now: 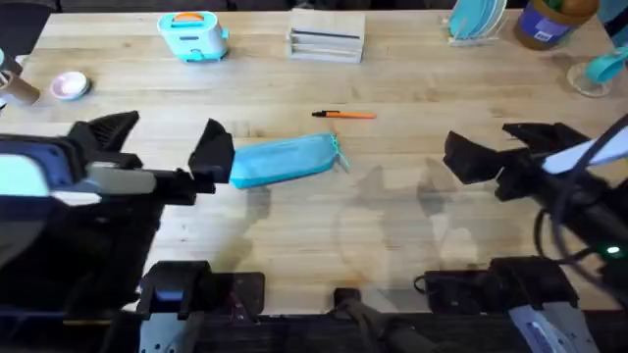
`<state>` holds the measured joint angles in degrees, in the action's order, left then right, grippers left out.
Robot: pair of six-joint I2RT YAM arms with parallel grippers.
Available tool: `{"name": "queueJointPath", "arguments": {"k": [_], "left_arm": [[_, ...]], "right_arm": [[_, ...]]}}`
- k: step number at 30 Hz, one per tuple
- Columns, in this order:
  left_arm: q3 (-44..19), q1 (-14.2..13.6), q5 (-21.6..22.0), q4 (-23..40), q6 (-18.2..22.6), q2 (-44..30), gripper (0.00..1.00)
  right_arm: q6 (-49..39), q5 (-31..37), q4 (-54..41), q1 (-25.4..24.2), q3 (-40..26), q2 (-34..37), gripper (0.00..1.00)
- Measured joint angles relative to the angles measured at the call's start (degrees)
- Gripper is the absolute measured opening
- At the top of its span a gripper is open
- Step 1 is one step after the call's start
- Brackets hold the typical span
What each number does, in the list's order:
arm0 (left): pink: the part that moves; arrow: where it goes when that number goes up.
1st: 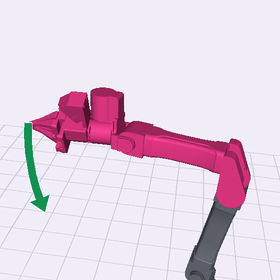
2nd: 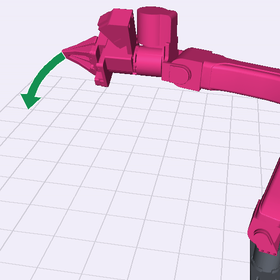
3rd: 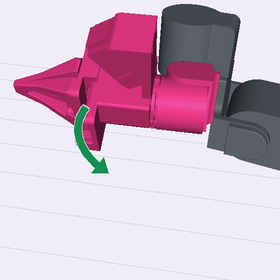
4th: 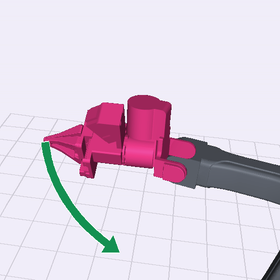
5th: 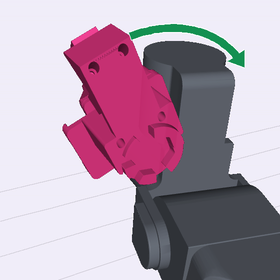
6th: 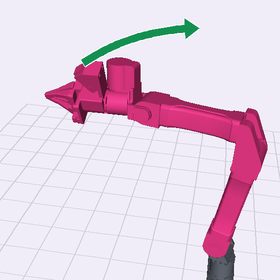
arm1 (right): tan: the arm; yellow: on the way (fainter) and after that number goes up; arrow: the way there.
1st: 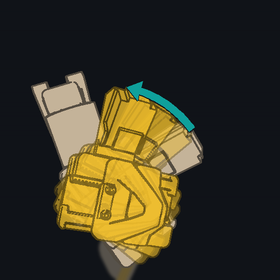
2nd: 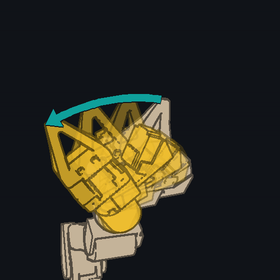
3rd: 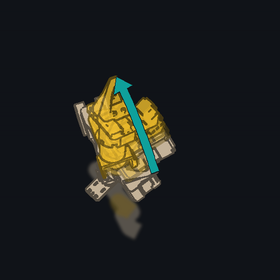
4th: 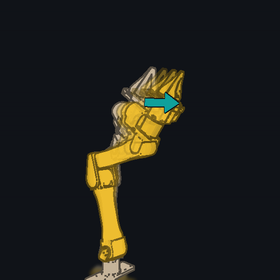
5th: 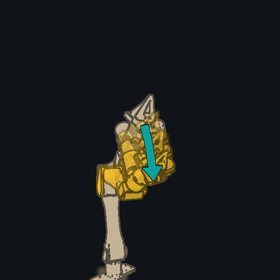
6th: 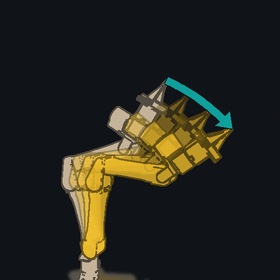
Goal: Unzip the bag, pick up the pens from the table one at a time and place them inside, then zip the bag closed.
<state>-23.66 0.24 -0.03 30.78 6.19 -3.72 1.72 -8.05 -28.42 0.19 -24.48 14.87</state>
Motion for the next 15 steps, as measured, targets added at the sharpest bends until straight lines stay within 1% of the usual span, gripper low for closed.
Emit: {"name": "queueJointPath", "arguments": {"k": [4,9,12,15], "left_arm": [[-8.27,0.02,1.44,6.1,0.79,-5.64,0.993],[-18.98,0.02,2.57,14.92,2.05,-15.29,0.993],[-25.11,0.01,2.83,21.16,3.6,-21.42,0.992],[-30.76,0.02,2.86,26.36,4.87,-27.53,0.992]], "right_arm": [[0.01,-2.13,-8.98,0.0,-11.73,10.2,0.995],[0.02,-3.02,-19.16,0.0,-25.72,22.88,0.995],[0.02,-3.41,-24.24,0.0,-33.33,29.48,0.995],[0.0,-3.61,-27.54,0.0,-38.97,34.27,0.996]]}}
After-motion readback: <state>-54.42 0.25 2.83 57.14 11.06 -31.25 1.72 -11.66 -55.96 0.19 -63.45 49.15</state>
